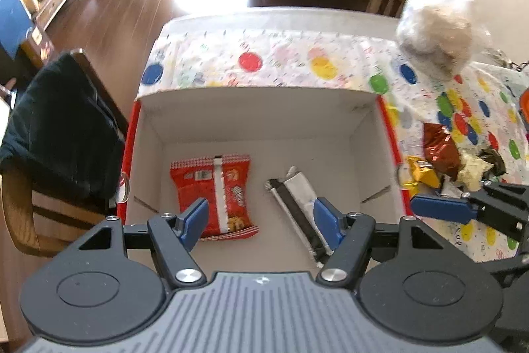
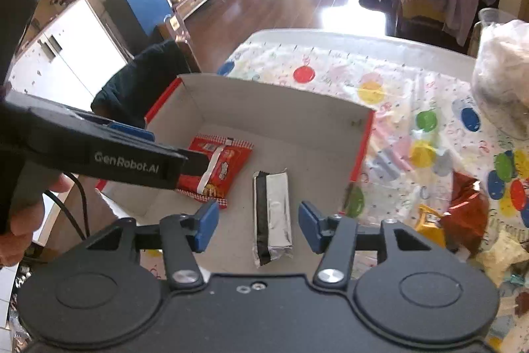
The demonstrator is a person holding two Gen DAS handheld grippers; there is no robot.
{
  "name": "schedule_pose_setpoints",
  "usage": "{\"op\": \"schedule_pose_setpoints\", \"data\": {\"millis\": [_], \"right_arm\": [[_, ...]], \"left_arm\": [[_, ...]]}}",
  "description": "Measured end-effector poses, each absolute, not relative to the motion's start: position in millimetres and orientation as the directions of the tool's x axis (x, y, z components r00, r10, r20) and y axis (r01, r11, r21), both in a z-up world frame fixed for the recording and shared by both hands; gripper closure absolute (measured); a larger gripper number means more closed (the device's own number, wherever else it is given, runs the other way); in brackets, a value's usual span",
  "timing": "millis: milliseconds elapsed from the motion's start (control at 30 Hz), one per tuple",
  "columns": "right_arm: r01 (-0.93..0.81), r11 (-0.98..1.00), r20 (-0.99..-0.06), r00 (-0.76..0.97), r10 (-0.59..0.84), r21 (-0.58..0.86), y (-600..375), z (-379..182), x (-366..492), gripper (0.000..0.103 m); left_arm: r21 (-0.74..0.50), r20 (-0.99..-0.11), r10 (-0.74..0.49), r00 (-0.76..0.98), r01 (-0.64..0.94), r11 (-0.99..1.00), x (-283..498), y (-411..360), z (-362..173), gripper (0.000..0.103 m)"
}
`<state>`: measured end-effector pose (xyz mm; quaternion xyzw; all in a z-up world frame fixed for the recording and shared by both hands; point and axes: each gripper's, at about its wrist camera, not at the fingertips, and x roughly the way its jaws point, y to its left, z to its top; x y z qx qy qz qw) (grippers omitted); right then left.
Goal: Organize snacks
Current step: 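Move both grippers back over the remaining snack pile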
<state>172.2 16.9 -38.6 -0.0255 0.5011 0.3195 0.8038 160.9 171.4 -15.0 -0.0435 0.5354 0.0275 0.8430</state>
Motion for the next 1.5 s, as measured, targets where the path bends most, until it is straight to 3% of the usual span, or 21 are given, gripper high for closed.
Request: {"op": "schedule_pose_setpoints", "data": {"millis": [200, 367, 767, 1000, 1267, 1500], "right_arm": [[-0.521, 0.802, -0.788, 0.343, 0.511, 0.293, -23, -19, 161, 0.040], [-0.505, 0.810, -0.765, 0.381, 0.520, 0.299, -59, -9, 153, 0.025], [-0.431, 0.870, -0.745, 0.494, 0.449, 0.239, -151, -5, 141, 0.004], [-0.396, 0.899, -0.739, 0.546, 0.395, 0.188, -207, -18, 141, 0.000], [-0.378, 0.926, -0.743, 0.618, 0.259, 0.009, -262, -47, 142, 0.000], [-0.370, 0.925, -0.783, 0.549, 0.293, 0.086, -294, -81, 152, 0.000]], "left_arm": [[-0.047, -0.866, -0.012, 0.501, -0.058, 0.997, 145, 143, 4, 0.030], [-0.055, -0.824, -0.039, 0.565, -0.010, 0.998, 133, 112, 17, 0.028], [-0.085, -0.763, -0.111, 0.636, 0.071, 0.994, 126, 39, 16, 0.021], [-0.137, -0.763, -0.171, 0.623, 0.102, 0.985, 128, 0, 1, 0.018], [-0.148, -0.793, -0.167, 0.586, 0.081, 0.986, 142, -46, -25, 0.018], [-0.113, -0.846, -0.129, 0.517, 0.063, 0.992, 165, -83, -62, 0.018]]}}
